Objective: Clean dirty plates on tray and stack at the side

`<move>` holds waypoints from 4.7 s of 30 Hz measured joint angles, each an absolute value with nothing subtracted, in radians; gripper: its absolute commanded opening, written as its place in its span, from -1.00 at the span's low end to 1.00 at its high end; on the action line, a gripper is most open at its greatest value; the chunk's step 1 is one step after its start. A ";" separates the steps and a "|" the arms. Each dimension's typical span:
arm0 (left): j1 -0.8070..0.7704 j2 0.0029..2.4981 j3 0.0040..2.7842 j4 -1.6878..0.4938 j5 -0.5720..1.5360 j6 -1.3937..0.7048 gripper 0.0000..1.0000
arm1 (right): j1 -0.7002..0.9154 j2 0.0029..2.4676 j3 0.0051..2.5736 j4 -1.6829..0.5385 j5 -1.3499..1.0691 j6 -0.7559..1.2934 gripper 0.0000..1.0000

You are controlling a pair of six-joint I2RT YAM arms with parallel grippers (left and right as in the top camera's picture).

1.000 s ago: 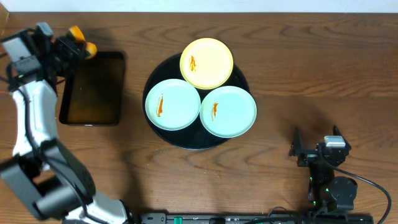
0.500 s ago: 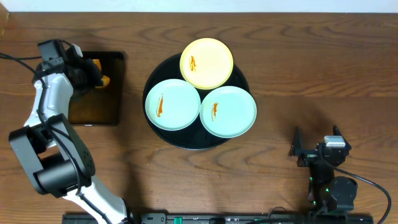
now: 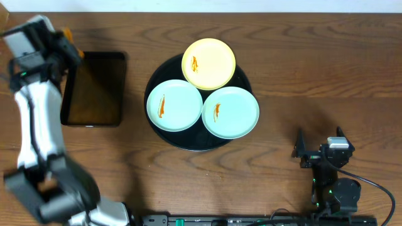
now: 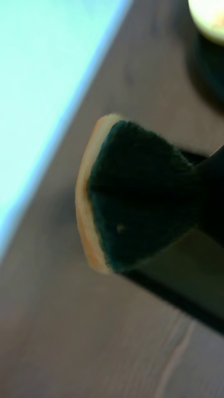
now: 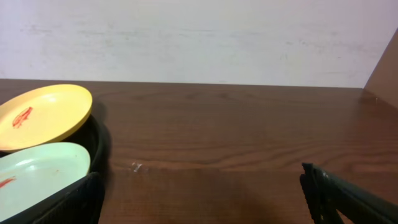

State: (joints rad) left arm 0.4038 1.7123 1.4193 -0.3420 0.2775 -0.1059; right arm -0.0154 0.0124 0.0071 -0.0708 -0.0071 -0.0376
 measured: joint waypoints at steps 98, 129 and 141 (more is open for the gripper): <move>0.424 1.829 1.293 -0.405 0.199 -0.096 -0.85 | 0.646 2.364 2.138 -1.136 -0.086 0.282 -0.28; 0.424 1.829 1.293 -0.409 0.199 -0.096 -0.85 | 0.653 2.465 2.138 -1.085 -0.044 0.322 -0.85; 0.424 1.817 1.293 -0.392 0.214 -0.096 -0.85 | 0.654 2.479 2.138 -1.058 -0.038 0.322 -0.85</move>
State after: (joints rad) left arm 0.4236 1.8168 1.2926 -0.3923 0.2142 -0.0963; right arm 0.6540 2.4786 2.1376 -1.0576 -0.0380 0.3218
